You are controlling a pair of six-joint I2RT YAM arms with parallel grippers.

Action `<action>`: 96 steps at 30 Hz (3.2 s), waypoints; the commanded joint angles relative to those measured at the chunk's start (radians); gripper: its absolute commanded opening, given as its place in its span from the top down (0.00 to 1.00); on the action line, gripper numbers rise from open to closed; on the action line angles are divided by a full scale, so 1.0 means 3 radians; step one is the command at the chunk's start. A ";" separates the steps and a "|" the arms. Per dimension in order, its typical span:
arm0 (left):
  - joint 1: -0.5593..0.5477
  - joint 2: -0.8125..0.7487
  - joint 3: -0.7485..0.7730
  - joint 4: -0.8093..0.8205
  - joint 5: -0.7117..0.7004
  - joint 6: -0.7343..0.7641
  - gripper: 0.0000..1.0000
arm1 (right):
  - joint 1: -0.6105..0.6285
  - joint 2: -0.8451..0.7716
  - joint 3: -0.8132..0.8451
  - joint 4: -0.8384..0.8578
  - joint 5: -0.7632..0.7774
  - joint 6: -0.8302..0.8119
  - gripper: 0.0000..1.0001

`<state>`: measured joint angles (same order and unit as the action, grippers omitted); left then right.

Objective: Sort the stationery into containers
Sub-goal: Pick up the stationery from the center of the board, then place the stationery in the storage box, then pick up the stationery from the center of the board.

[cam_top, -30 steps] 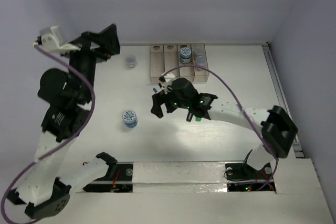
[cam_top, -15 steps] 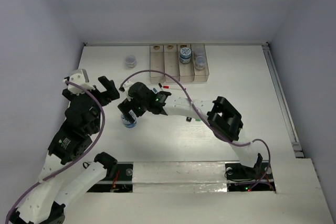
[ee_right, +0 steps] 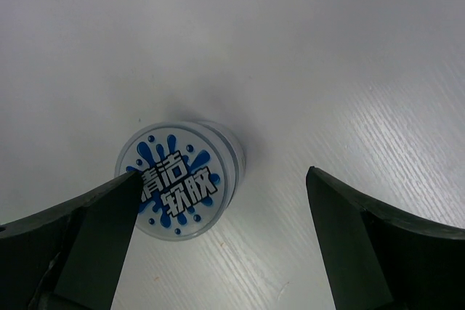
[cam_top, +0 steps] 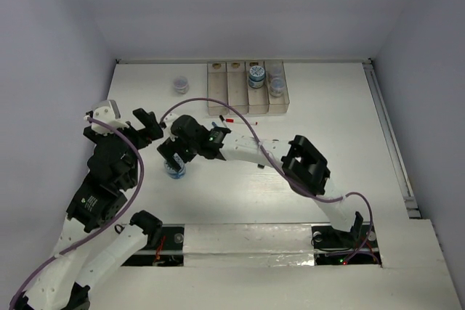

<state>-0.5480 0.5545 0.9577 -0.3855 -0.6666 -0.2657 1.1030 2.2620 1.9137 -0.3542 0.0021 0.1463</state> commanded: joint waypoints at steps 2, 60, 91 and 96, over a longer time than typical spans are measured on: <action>0.0006 0.0023 -0.0007 0.0226 -0.0007 0.0062 0.01 | 0.0061 -0.0376 -0.0258 0.0132 -0.0139 -0.0033 0.00; 0.0068 0.1449 0.0310 0.0569 0.0826 -0.0255 0.01 | -0.2102 -0.0980 -0.0576 0.0547 0.0188 -0.0078 0.44; 0.0891 0.3330 0.1383 0.0621 0.1230 -0.0311 0.09 | -0.2179 -0.1459 -0.1043 0.0883 -0.0201 0.0182 0.00; 0.0993 0.4297 0.2278 0.0406 0.1276 -0.0224 0.13 | -0.2179 -0.2210 -0.1709 0.1093 -0.0441 0.0402 0.00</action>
<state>-0.2741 1.7546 1.5276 -0.2371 -0.2729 -0.3473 0.4522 1.7321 1.4811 -0.1406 -0.0555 0.2100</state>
